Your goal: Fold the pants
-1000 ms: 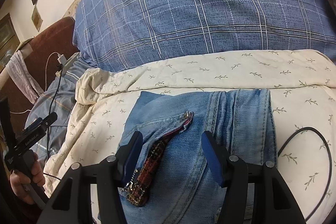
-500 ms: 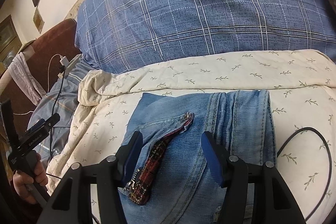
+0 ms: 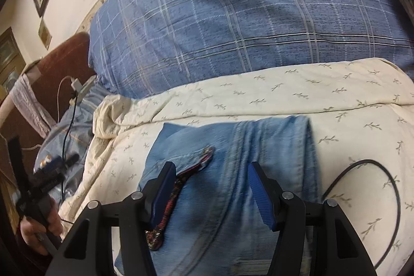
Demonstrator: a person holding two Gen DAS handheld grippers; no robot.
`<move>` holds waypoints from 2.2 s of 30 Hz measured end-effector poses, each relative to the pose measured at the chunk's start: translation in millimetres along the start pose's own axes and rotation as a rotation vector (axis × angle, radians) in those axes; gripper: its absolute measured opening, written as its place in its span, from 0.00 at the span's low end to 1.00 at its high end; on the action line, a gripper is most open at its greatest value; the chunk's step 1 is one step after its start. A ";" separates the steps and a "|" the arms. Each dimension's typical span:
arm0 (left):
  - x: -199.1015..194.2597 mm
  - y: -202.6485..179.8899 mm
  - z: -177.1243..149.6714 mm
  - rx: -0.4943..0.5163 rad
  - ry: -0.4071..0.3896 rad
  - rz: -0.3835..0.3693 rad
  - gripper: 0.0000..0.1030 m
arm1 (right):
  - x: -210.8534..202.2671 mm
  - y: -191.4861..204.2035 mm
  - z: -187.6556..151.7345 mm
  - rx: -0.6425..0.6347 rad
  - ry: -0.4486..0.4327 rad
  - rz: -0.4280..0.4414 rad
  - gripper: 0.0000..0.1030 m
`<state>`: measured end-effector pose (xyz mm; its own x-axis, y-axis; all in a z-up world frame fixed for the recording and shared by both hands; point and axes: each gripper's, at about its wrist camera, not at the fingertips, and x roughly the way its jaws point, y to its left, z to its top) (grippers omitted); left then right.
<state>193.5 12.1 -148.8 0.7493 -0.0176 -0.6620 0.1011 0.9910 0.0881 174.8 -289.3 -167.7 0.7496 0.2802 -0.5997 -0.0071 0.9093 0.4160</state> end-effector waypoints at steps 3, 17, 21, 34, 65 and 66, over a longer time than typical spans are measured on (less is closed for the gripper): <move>7.3 -23.1 -5.0 0.033 0.053 -0.126 0.93 | -8.7 -21.7 6.5 0.072 -0.023 0.018 0.62; 37.6 -73.6 -3.6 0.004 0.173 -0.394 0.93 | 20.6 -117.9 7.8 0.379 0.137 0.091 0.70; 46.2 -83.4 -6.4 0.013 0.204 -0.464 0.93 | 32.8 -120.5 3.5 0.396 0.168 0.168 0.70; 67.6 -80.0 -13.8 -0.062 0.300 -0.661 0.91 | 40.0 -80.8 -29.0 0.293 0.405 0.404 0.75; 77.0 -41.7 31.8 -0.123 0.151 -0.308 0.58 | 73.4 1.6 -3.6 0.170 0.135 0.254 0.46; 79.9 -41.8 29.4 -0.122 0.156 -0.299 0.65 | 79.2 0.9 -5.7 0.153 0.142 0.215 0.54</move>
<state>268.4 -34.6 -183.5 0.5882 -0.2984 -0.7517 0.2154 0.9537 -0.2100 230.4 -264.5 -218.7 0.6412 0.5114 -0.5721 -0.0473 0.7705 0.6357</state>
